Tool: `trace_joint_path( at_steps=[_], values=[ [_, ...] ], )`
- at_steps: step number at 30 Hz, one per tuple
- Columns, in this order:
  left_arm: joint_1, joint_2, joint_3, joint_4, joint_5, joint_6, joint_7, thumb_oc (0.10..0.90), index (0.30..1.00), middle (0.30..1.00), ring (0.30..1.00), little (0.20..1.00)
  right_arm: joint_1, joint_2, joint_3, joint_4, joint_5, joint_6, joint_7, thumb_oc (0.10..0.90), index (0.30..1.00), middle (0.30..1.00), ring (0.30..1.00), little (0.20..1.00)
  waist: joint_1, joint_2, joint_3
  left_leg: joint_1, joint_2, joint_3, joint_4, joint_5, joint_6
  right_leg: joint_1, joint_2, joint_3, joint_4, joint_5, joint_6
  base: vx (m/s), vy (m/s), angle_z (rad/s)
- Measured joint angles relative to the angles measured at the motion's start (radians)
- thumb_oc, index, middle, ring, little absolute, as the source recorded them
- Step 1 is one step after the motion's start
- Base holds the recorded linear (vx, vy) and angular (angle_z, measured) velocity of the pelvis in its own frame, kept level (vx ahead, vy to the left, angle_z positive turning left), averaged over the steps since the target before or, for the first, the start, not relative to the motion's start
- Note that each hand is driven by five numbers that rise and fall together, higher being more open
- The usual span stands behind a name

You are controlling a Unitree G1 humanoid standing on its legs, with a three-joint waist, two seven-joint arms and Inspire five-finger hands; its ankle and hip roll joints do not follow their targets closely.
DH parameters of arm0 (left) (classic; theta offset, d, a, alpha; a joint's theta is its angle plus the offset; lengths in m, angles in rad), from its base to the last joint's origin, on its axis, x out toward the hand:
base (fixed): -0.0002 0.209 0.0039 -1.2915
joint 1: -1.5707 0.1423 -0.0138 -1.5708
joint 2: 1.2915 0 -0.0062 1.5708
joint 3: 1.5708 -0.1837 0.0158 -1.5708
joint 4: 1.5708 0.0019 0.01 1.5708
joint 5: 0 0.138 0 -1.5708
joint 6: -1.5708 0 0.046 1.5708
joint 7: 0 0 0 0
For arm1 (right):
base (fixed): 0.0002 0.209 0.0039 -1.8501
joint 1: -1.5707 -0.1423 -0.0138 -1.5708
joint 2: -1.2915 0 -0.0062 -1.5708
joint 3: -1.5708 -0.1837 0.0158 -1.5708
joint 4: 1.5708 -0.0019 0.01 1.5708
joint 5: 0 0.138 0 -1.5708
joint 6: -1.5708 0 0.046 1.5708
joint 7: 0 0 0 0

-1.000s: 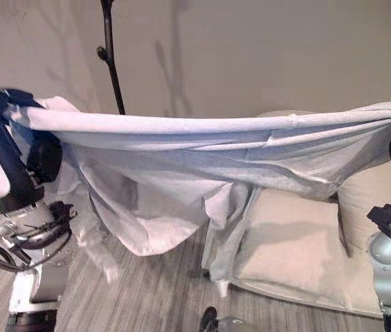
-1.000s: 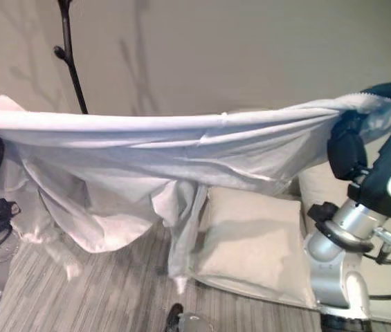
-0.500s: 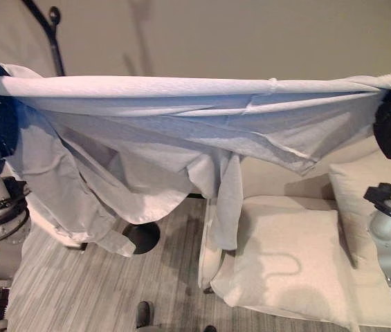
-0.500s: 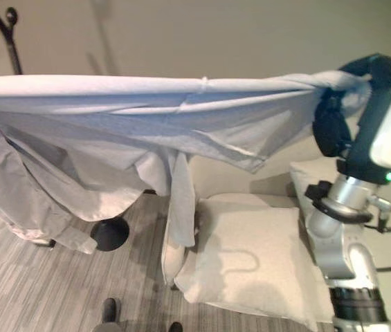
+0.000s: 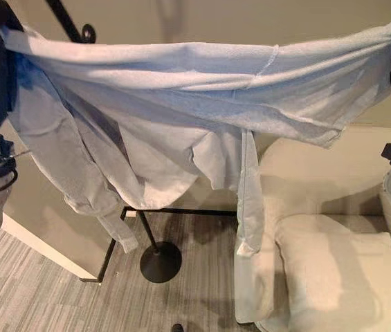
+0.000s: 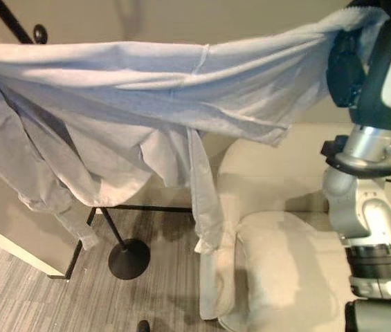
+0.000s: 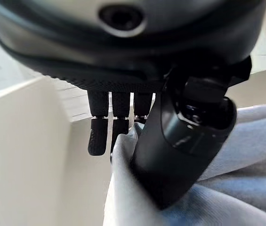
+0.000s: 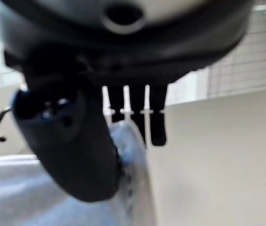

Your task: Hang the clothes on the sofa on the clothes rack.

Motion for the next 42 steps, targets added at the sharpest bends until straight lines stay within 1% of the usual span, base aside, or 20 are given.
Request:
trace_joint_path(
  at_steps=[1, 2, 3, 4, 6, 7, 9, 10, 11, 14, 18, 20, 23, 25, 29, 35, 38, 40, 41, 42],
  values=[
    [0.005, 0.002, 0.01, -0.002, 0.003, 0.007, 0.0, 0.4, 0.3, 0.3, 0.3, 0.3, -0.002, 0.0, 0.0, 0.02, -0.013, 0.0, 0.001, 0.4, 0.3, 0.3, 0.3, 0.3, 0.011, -0.006, 0.0, 0.014, -0.013, 0.007, 0.0, -0.011, 0.013, -0.001, -0.018, -0.028, -0.006, 0.014, 0.002, 0.06, 0.277, -0.18],
    [0.034, 0.018, 0.046, -0.02, 0.017, 0.011, -0.003, 0.4, 0.3, 0.3, 0.3, 0.3, -0.002, -0.002, -0.011, 0.025, -0.017, 0.001, 0.002, 0.4, 0.3, 0.3, 0.3, 0.3, 0.017, -0.022, 0.006, 0.029, -0.039, 0.011, -0.004, -0.024, 0.028, -0.006, -0.055, -0.089, 0.021, 0.088, 0.013, 0.06, 0.195, 0.02],
    [0.11, 0.019, 0.116, -0.086, 0.041, 0.011, -0.015, 0.4, 0.3, 0.3, 0.3, 0.3, 0.02, -0.003, -0.046, 0.016, -0.02, 0.001, -0.003, 0.4, 0.3, 0.3, 0.3, 0.3, 0.019, -0.021, 0.01, 0.041, -0.051, 0.012, -0.006, -0.035, 0.042, -0.024, -0.094, -0.136, 0.089, 0.093, 0.019, 0.04, 0.069, 0.25],
    [0.147, 0.017, 0.135, -0.141, 0.053, 0.011, -0.013, 0.4, 0.3, 0.3, 0.3, 0.3, 0.049, -0.004, -0.082, 0.021, -0.018, 0.003, -0.014, 0.4, 0.3, 0.3, 0.3, 0.3, 0.006, -0.012, 0.016, 0.058, -0.058, -0.03, -0.008, -0.051, 0.048, -0.044, -0.102, -0.138, 0.168, 0.051, 0.025, 0.03, 0.057, 0.47],
    [0.161, 0.035, 0.158, -0.184, 0.079, 0.011, -0.006, 0.4, 0.3, 0.3, 0.3, 0.3, 0.067, -0.009, -0.101, 0.027, -0.014, 0.007, -0.014, 0.4, 0.3, 0.3, 0.3, 0.3, 0.003, 0.004, 0.029, 0.068, -0.043, -0.046, -0.01, -0.055, 0.044, -0.102, 0.026, -0.008, 0.173, -0.085, -0.002, 0.04, -0.039, 0.51],
    [0.157, 0.05, 0.161, -0.183, 0.079, 0.011, -0.011, 0.4, 0.3, 0.3, 0.3, 0.3, 0.065, -0.01, -0.098, 0.027, -0.015, 0.007, -0.013, 0.4, 0.3, 0.3, 0.3, 0.3, 0.007, 0.001, 0.033, 0.073, -0.049, -0.044, -0.01, -0.055, 0.044, -0.123, 0.051, -0.022, 0.149, -0.09, -0.019, 0.05, -0.06, 0.21],
    [0.198, 0.055, 0.186, -0.18, 0.081, 0.011, -0.018, 0.4, 0.3, 0.3, 0.3, 0.3, 0.063, -0.011, -0.086, 0.052, -0.012, -0.007, -0.016, 0.4, 0.3, 0.3, 0.3, 0.3, 0.032, -0.014, 0.029, 0.1, -0.077, -0.042, -0.011, -0.065, 0.028, -0.093, 0.077, -0.091, -0.041, -0.047, -0.088, 0.02, -0.085, 0.11],
    [0.203, 0.052, 0.186, -0.177, 0.08, 0.011, -0.021, 0.4, 0.3, 0.3, 0.3, 0.3, 0.064, -0.011, -0.08, 0.067, -0.011, -0.009, -0.016, 0.4, 0.3, 0.3, 0.3, 0.3, 0.03, -0.018, 0.027, 0.104, -0.081, -0.054, -0.011, -0.07, 0.025, -0.077, 0.089, -0.072, -0.076, -0.002, -0.106, 0.05, -0.061, 0.28],
    [0.213, 0.044, 0.186, -0.173, 0.077, 0.009, -0.023, 0.4, 0.3, 0.3, 0.3, 0.3, 0.064, -0.013, -0.073, 0.069, -0.007, -0.009, -0.007, 0.4, 0.3, 0.3, 0.3, 0.3, 0.031, -0.017, 0.025, 0.105, -0.077, -0.062, -0.012, -0.073, 0.02, -0.069, 0.098, -0.066, -0.096, 0.016, -0.095, 0.04, -0.01, 0.24],
    [0.212, 0.04, 0.155, -0.145, 0.073, 0.006, -0.055, 0.4, 0.3, 0.3, 0.3, 0.3, 0.024, -0.021, 0.006, 0.1, -0.004, -0.021, 0.025, 0.4, 0.3, 0.3, 0.3, 0.3, 0.059, -0.017, 0.017, 0.1, -0.057, -0.061, -0.011, -0.077, 0.014, -0.037, 0.137, -0.062, -0.181, 0.056, -0.113, 0.05, -0.012, -0.01],
    [0.221, -0.114, 0.02, -0.134, 0.01, -0.016, -0.141, 0.4, 0.3, 0.3, 0.3, 0.3, 0.053, -0.016, 0.053, 0.151, 0.036, -0.027, 0.101, 0.4, 0.3, 0.3, 0.3, 0.3, 0.058, 0.005, -0.022, 0.081, -0.052, -0.07, -0.011, -0.077, 0.014, -0.025, 0.155, -0.072, -0.239, 0.086, -0.121, 0.02, -0.002, 0.05],
    [0.237, -0.263, -0.051, -0.113, -0.018, -0.047, -0.188, 0.4, 0.3, 0.3, 0.3, 0.3, 0.152, 0.068, 0.05, 0.167, 0.061, -0.025, 0.142, 0.4, 0.3, 0.3, 0.3, 0.3, 0.034, 0.003, -0.034, 0.079, -0.048, -0.071, -0.013, -0.077, 0.014, -0.008, 0.166, -0.072, -0.281, 0.104, -0.123, 0.04, 0.005, -0.03],
    [0.268, -0.4, -0.119, -0.026, -0.063, -0.074, -0.216, 0.4, 0.3, 0.3, 0.3, 0.3, 0.224, 0.181, 0.109, 0.242, 0.07, -0.027, 0.189, 0.4, 0.3, 0.3, 0.3, 0.3, 0.0, -0.002, -0.04, 0.072, -0.044, -0.068, -0.014, -0.077, 0.014, -0.004, 0.176, -0.068, -0.315, 0.121, -0.126, 0.02, 0.003, -0.09],
    [0.274, -0.485, -0.2, 0.037, -0.105, -0.087, -0.234, 0.4, 0.3, 0.3, 0.3, 0.3, 0.253, 0.257, 0.22, 0.333, 0.079, -0.033, 0.237, 0.4, 0.3, 0.3, 0.3, 0.3, -0.021, -0.004, -0.042, 0.066, -0.042, -0.063, -0.015, -0.077, 0.014, 0.0, 0.184, -0.064, -0.344, 0.136, -0.129, 0.03, -0.01, -0.08],
    [0.265, -0.571, -0.232, 0.059, -0.172, -0.103, -0.236, 0.4, 0.3, 0.3, 0.3, 0.3, 0.253, 0.392, 0.298, 0.424, 0.127, -0.039, 0.273, 0.4, 0.3, 0.3, 0.3, 0.3, -0.026, 0.0, -0.044, 0.066, -0.038, -0.042, -0.015, -0.077, 0.013, 0.01, 0.196, -0.045, -0.39, 0.164, -0.135, 0.03, -0.021, -0.16],
    [0.3, -0.648, -0.207, 0.066, -0.28, -0.101, -0.231, 0.4, 0.3, 0.3, 0.3, 0.3, 0.268, 0.505, 0.332, 0.407, 0.19, -0.037, 0.305, 0.4, 0.3, 0.3, 0.3, 0.3, -0.028, 0.011, -0.045, 0.064, -0.03, -0.03, -0.015, -0.077, 0.01, 0.012, 0.209, -0.034, -0.408, 0.179, -0.14, 0.02, -0.016, -0.05],
    [0.318, -0.683, -0.2, 0.07, -0.297, -0.104, -0.223, 0.4, 0.3, 0.3, 0.3, 0.3, 0.281, 0.523, 0.361, 0.384, 0.208, -0.05, 0.331, 0.4, 0.3, 0.3, 0.3, 0.3, -0.022, 0.014, -0.047, 0.064, -0.028, -0.021, -0.015, -0.078, 0.008, 0.007, 0.21, -0.025, -0.408, 0.179, -0.141, 0.01, -0.015, -0.12],
    [0.34, -0.735, -0.175, 0.098, -0.361, -0.103, -0.197, 0.551, 0.526, 0.526, 0.526, 0.526, 0.308, 0.54, 0.403, 0.332, 0.238, -0.061, 0.356, 0.4, 0.3, 0.3, 0.3, 0.3, -0.025, 0.02, -0.051, 0.065, -0.028, -0.014, -0.016, -0.079, 0.007, 0.006, 0.211, -0.018, -0.414, 0.179, -0.141, 0.0, -0.017, -0.11],
    [0.346, -0.766, -0.169, 0.111, -0.399, -0.108, -0.189, 0.58, 0.571, 0.571, 0.571, 0.571, 0.312, 0.562, 0.422, 0.33, 0.259, -0.066, 0.366, 0.4, 0.3, 0.3, 0.3, 0.3, -0.026, 0.02, -0.051, 0.065, -0.027, -0.011, -0.016, -0.079, 0.007, 0.004, 0.211, -0.016, -0.414, 0.179, -0.141, 0.0, 0.0, 0.0],
    [0.349, -0.792, -0.171, 0.129, -0.438, -0.117, -0.187, 0.665, 0.698, 0.698, 0.698, 0.698, 0.317, 0.573, 0.45, 0.33, 0.275, -0.071, 0.384, 0.452, 0.378, 0.378, 0.378, 0.378, -0.029, 0.02, -0.051, 0.063, -0.027, -0.011, -0.016, -0.079, 0.007, 0.003, 0.211, -0.016, -0.414, 0.18, -0.141, -0.02, -0.023, -0.04]
  ],
)
